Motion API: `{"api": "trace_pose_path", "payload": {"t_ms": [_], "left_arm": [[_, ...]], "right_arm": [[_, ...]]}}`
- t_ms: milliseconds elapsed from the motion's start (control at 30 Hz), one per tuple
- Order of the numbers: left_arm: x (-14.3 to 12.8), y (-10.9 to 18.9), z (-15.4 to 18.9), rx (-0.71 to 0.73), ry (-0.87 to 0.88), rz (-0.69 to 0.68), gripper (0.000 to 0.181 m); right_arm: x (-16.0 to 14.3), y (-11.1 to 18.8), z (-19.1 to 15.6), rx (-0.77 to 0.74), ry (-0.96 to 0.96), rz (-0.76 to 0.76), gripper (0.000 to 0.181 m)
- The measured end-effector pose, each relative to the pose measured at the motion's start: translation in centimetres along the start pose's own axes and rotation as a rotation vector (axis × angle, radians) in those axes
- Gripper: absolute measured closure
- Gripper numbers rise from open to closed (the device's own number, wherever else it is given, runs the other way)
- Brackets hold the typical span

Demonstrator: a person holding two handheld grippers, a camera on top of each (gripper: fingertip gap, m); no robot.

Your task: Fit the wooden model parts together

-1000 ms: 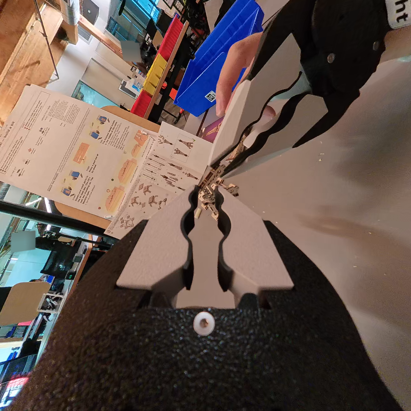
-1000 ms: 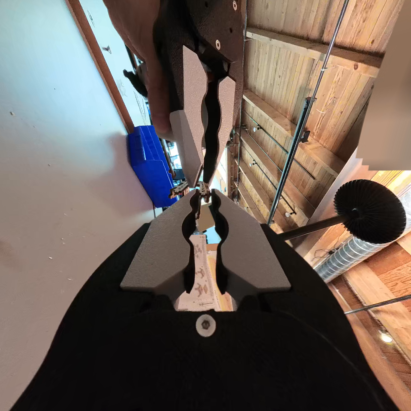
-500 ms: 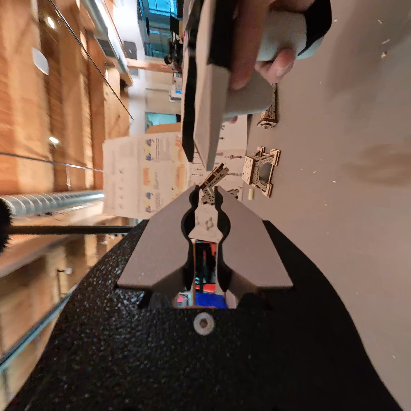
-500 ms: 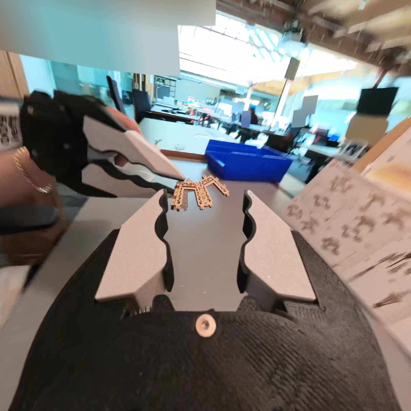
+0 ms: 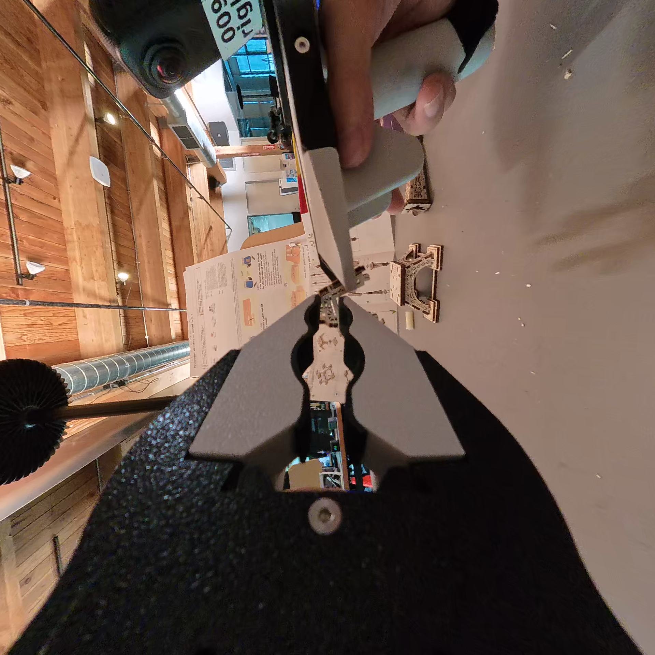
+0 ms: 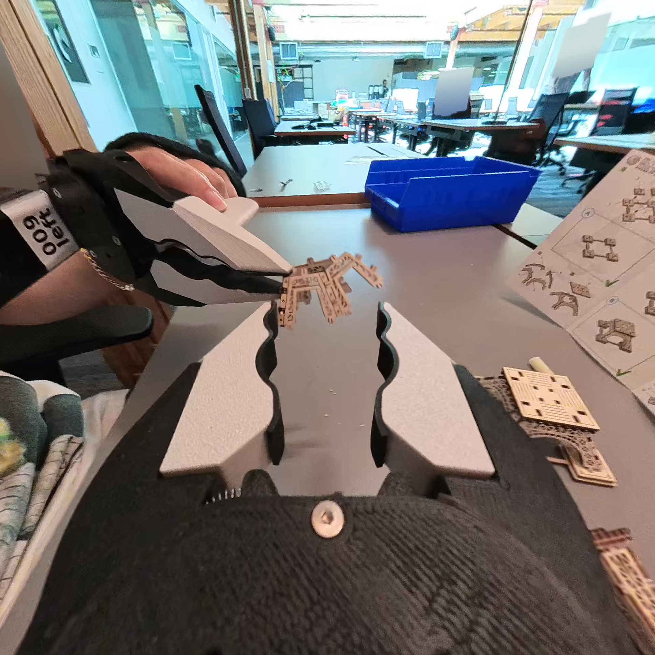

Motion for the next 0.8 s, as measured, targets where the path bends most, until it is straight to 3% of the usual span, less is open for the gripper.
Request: {"api": "trace_pose_path", "payload": {"t_ms": [667,800], "left_arm": [[-0.1,0.4,-1.4,-0.003,0.303,0.077,0.174],[-0.6,0.4,-1.4,0.037,0.274,0.046,0.174]], "right_arm": [[0.8,0.2,-0.7,0.089,-0.107,0.086,0.137],[0.8,0.2,-0.8,0.091,-0.103,0.083,0.14]]}}
Point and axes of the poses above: each gripper's, where its closed fingertips meet, y back along the fingers, x out of its top, z = x × y across the jaws, the point moved 4 cm from there along y, back along the fingers, and after that the axes turned 6 degrees about z, right-handed, at the moved point
